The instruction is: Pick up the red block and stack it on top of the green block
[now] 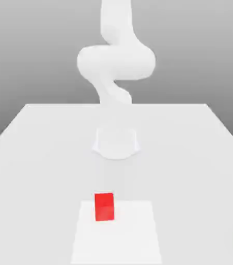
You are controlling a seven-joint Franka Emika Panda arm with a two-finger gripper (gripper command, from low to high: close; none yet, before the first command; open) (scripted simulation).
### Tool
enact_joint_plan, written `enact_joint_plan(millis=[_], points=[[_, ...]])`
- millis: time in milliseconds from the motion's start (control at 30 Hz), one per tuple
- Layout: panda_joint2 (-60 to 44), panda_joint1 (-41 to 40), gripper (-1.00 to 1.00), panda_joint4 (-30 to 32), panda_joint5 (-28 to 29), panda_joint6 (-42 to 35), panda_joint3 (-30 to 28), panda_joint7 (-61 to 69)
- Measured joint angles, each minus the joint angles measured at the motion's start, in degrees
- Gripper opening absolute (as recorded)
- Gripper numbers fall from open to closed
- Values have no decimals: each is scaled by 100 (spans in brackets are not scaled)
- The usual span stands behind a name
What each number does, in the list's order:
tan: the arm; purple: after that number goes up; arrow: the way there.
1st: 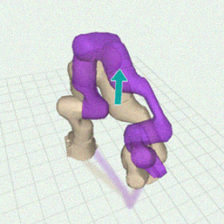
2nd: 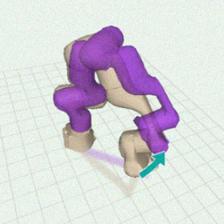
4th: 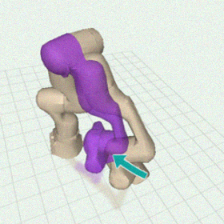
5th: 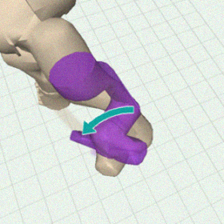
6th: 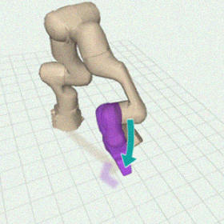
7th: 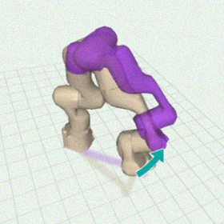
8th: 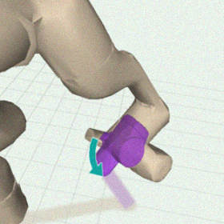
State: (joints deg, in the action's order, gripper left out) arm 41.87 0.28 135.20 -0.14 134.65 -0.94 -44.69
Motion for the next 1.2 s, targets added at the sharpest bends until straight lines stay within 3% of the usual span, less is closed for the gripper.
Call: enact_joint_plan(millis=[567,800,833,1067,1200], points=[[-3560,55,0,2767,83,2484,-491,834],[-5142,-145,0,2769,-335,3783,-209,1203],[-5304,-204,-100,2748,-377,3921,-139,1233],[-5322,-242,-100,2746,-349,3935,-105,1210],[-4629,-181,-100,2843,-103,3342,-234,1041]])
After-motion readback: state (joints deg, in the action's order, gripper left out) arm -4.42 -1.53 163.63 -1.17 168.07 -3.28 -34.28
